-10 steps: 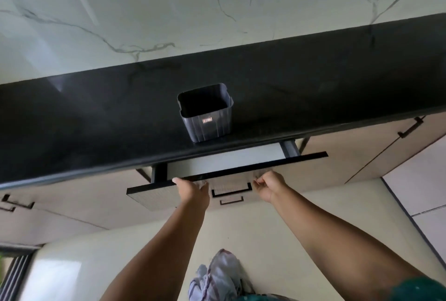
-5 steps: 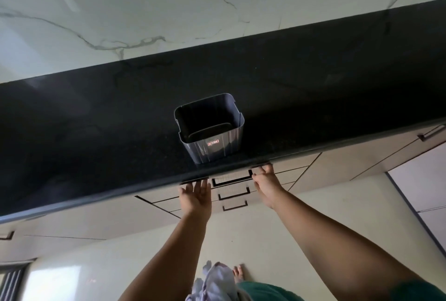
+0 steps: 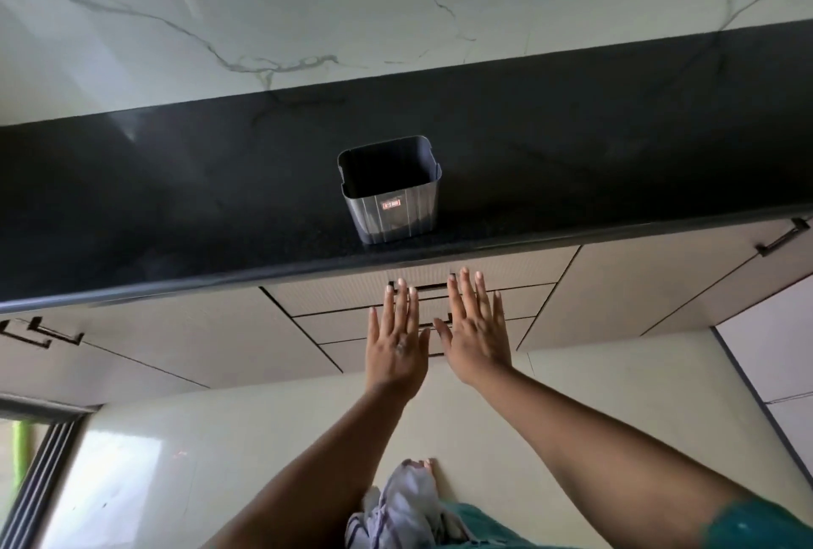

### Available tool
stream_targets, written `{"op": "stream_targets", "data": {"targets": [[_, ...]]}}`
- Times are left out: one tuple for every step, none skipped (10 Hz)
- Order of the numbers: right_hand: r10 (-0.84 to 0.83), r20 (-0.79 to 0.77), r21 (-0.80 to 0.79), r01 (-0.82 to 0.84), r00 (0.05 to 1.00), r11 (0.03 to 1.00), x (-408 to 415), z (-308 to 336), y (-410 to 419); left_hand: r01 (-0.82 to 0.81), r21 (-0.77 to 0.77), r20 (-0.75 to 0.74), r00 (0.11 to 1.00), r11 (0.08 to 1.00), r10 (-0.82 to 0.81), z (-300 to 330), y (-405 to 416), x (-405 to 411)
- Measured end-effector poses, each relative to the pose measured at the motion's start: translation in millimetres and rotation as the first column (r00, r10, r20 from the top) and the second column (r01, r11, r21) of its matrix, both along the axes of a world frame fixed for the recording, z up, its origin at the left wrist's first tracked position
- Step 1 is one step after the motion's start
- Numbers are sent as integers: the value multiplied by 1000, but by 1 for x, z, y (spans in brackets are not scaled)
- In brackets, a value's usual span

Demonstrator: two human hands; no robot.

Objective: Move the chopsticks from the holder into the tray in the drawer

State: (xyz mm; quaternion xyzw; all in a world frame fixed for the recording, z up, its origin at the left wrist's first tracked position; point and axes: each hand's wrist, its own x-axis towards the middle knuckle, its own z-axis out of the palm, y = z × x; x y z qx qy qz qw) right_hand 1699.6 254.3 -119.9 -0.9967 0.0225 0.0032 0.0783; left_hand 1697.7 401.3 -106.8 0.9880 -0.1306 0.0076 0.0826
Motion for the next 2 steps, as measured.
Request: {"op": "stream_targets", "data": {"targets": [[-15,153,-22,19,988,1000,9,53,-15,-47,-60,166,985,997,56,47,-9,9],[-2,219,-31,9,976,999,15,99,-15,-31,-70,290,956,997,50,88,-23,18]]}}
